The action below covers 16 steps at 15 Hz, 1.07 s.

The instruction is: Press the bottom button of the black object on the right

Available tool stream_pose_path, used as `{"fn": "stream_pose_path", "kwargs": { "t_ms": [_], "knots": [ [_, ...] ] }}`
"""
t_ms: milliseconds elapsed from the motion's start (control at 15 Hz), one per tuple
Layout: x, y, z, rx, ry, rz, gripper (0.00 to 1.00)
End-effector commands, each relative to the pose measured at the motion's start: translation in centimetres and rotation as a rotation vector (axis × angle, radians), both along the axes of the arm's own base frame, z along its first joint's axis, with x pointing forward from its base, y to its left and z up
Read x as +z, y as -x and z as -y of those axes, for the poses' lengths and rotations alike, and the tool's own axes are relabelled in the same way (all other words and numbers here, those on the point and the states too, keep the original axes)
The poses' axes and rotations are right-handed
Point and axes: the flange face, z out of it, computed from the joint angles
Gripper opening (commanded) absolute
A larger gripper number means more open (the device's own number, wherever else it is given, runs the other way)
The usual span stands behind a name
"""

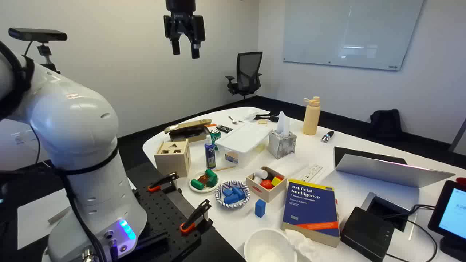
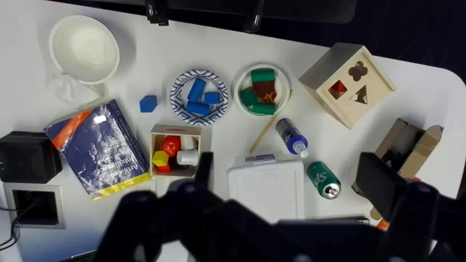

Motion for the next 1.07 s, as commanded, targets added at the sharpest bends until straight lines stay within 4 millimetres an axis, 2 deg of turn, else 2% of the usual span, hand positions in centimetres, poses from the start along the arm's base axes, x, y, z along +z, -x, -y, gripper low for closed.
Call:
{"fn": "stream_pose_path", "kwargs": {
  "t_ms": [0,333,467,600,800,1000],
  "knots": [
    [0.1,0.0,0.0,0.0,0.0,-0.001,1.0],
    [0.1,0.0,0.0,0.0,0.0,-0.001,1.0],
    [-1.0,-1.8,0.5,-0.029,-0.015,-0.012,1.0],
    [-2.0,-4.0,2.1,-0.069,-0.008,0.026,1.0],
    [-3.9,-8.8,7.1,-0.167,-0.007,0.048,1.0],
    [-6.3,-12.6,14.2,-0.284,-0.013,0.054,1.0]
  ]
}}
